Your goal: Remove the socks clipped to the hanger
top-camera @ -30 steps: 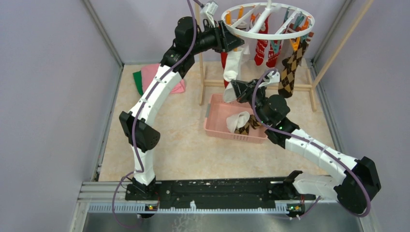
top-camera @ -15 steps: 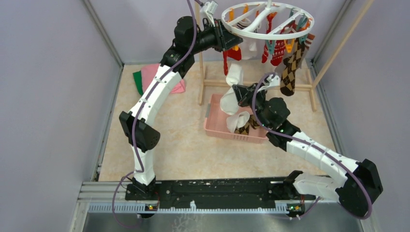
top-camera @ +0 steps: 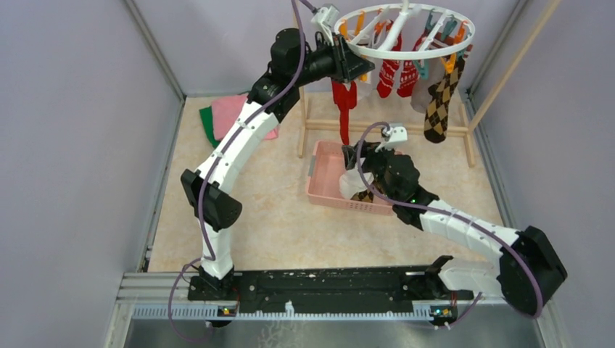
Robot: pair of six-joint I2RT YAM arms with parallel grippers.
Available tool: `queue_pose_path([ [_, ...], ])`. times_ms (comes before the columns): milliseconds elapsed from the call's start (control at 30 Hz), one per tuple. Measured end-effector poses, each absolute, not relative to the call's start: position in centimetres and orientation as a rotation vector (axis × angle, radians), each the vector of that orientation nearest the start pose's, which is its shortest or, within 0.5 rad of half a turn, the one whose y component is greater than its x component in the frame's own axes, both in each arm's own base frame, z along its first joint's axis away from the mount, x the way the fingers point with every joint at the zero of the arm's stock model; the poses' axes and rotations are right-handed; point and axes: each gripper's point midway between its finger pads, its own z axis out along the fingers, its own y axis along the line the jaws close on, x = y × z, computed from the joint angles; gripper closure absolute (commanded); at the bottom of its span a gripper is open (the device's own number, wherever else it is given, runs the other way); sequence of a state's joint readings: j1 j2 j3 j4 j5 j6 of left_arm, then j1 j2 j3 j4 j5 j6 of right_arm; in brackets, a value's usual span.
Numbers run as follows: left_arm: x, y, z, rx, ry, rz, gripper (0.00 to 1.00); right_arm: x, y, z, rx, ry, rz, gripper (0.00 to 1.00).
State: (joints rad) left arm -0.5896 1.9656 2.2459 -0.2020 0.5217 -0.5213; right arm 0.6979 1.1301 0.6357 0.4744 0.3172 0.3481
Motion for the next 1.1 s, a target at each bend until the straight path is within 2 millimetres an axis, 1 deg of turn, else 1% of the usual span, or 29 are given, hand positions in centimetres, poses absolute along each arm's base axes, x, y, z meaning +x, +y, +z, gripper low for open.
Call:
queue_pose_path([
  [33, 40.3, -39.9, 46.5, 0.511, 1.561, -1.257, 0.77, 33.4, 22.3, 24.1, -0.040, 1.620, 0.536, 0.18],
  [100, 39.8, -40.1, 46.8, 0.519, 1.554, -1.252, 0.73, 34.0, 22.3, 23.3, -0.055, 1.625, 0.495, 0.17],
  [167, 39.3, -40.1, 47.2, 0.526, 1.546, -1.246, 0.70, 34.7, 22.4, 23.0, -0.065, 1.619, 0.459, 0.16],
  [233, 38.8, -40.0, 47.6, 0.530, 1.539, -1.241, 0.70, 35.5, 22.4, 23.3, -0.067, 1.602, 0.434, 0.16],
  [367, 38.2, -39.8, 48.0, 0.534, 1.535, -1.226, 0.69, 37.8, 22.5, 25.9, -0.046, 1.514, 0.414, 0.16],
  [400, 38.1, -39.8, 48.1, 0.536, 1.533, -1.223, 0.69, 38.6, 22.7, 27.0, -0.042, 1.479, 0.413, 0.16],
  [467, 38.2, -39.7, 48.1, 0.533, 1.533, -1.216, 0.71, 40.0, 22.7, 28.6, -0.027, 1.430, 0.406, 0.17],
  [533, 38.2, -39.7, 48.0, 0.529, 1.537, -1.212, 0.70, 41.4, 23.0, 30.3, -0.017, 1.379, 0.399, 0.19],
  [567, 38.2, -39.7, 47.9, 0.527, 1.540, -1.210, 0.68, 42.2, 23.4, 31.2, -0.014, 1.350, 0.395, 0.22],
  [600, 38.2, -39.7, 47.8, 0.524, 1.545, -1.209, 0.62, 42.9, 23.7, 32.0, -0.012, 1.327, 0.394, 0.25],
  [633, 38.2, -39.7, 47.7, 0.522, 1.551, -1.209, 0.51, 43.6, 24.0, 32.7, -0.011, 1.301, 0.391, 0.30],
  [667, 38.2, -39.7, 47.6, 0.521, 1.554, -1.210, 0.39, 44.2, 24.4, 33.3, -0.009, 1.275, 0.389, 0.38],
  [700, 38.2, -39.7, 47.4, 0.518, 1.562, -1.209, 0.32, 44.8, 24.8, 33.7, -0.013, 1.258, 0.385, 0.48],
  [733, 38.0, -39.7, 47.3, 0.522, 1.569, -1.210, 0.26, 45.2, 25.1, 33.8, -0.015, 1.248, 0.382, 0.62],
  [800, 37.7, -39.6, 46.9, 0.524, 1.588, -1.207, 0.18, 45.9, 25.6, 33.9, -0.021, 1.238, 0.376, 0.86],
  [833, 37.4, -39.4, 46.7, 0.526, 1.600, -1.201, 0.14, 46.0, 25.7, 33.7, -0.023, 1.238, 0.378, 0.94],
  [867, 37.1, -39.1, 46.5, 0.527, 1.614, -1.195, 0.07, 45.9, 25.7, 33.6, -0.024, 1.237, 0.381, 0.99],
  [900, 36.7, -38.7, 46.3, 0.530, 1.624, -1.187, 0.03, 45.8, 25.7, 33.6, -0.027, 1.234, 0.384, 1.00],
  [933, 36.3, -38.3, 46.2, 0.538, 1.632, -1.177, 0.01, 45.6, 25.6, 33.7, -0.024, 1.230, 0.392, 1.00],
  [1000, 35.0, -37.2, 46.0, 0.558, 1.654, -1.154, 0.01, 44.6, 25.0, 33.2, -0.025, 1.236, 0.398, 1.00],
  [1100, 32.8, -35.3, 46.2, 0.593, 1.665, -1.120, 0.01, 43.1, 24.1, 33.1, -0.023, 1.242, 0.413, 1.00],
])
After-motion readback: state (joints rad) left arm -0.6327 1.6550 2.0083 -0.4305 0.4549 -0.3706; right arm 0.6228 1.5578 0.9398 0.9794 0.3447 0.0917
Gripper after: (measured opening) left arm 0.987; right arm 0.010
